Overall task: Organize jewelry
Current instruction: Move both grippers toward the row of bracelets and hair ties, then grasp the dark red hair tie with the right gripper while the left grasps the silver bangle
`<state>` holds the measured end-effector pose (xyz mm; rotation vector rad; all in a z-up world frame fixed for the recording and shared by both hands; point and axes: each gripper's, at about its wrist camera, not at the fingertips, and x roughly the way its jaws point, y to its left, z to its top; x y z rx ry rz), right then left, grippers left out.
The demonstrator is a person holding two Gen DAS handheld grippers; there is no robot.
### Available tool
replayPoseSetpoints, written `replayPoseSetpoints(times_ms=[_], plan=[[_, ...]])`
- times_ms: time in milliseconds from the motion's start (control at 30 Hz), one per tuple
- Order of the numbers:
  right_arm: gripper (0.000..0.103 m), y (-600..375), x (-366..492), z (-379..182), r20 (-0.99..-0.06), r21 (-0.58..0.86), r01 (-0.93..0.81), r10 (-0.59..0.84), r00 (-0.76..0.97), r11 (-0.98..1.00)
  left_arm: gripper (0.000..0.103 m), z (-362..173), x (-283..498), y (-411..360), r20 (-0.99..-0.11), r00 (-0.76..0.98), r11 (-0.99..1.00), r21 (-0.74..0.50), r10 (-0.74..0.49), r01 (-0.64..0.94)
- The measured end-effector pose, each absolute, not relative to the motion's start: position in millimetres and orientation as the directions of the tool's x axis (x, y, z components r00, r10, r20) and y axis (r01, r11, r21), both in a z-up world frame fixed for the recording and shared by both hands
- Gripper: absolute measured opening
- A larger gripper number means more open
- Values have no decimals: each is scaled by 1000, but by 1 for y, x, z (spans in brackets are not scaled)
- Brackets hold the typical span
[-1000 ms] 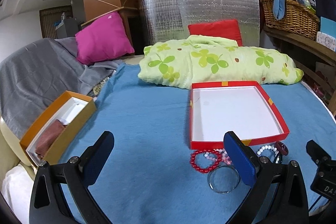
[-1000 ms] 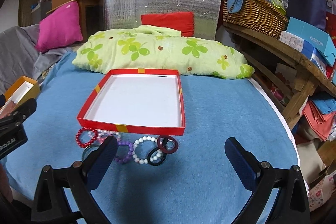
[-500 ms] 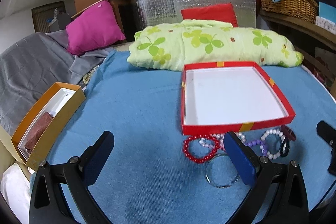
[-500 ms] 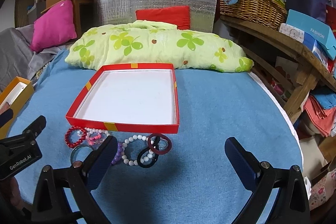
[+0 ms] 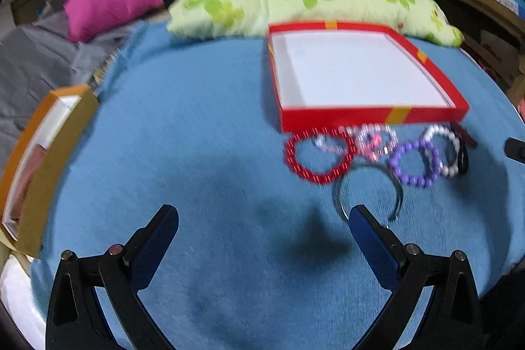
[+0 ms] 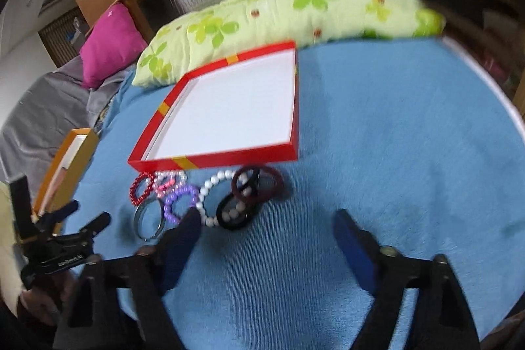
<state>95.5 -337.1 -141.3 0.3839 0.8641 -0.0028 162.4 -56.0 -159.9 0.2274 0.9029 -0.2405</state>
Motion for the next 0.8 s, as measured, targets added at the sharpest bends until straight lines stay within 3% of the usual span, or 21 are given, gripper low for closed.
replayPoseSetpoints(times_ms=[133,467,567,600,800], plan=[[51,-339,103,-156,-768,339,173,166,618,925,103,-162,162,-55,-809,573,950,62,-133,307],[51,-326,118,-159,-772,341,156,181,609,927,103,-159,161,-64,-804,577,944,67,-140,322],[58,-325,130,-162,-773,358,173,187,605,917,103,-163,163,-69,-818,552,939,42,-164,342],[64,-326,134,-163,-776,360,181,186,602,915,103,-165,163,-71,-823,542,937,33,-171,347],[64,-333,151,-176,-787,409,227,216,577,884,103,-176,173,-85,-853,466,928,-56,-236,368]])
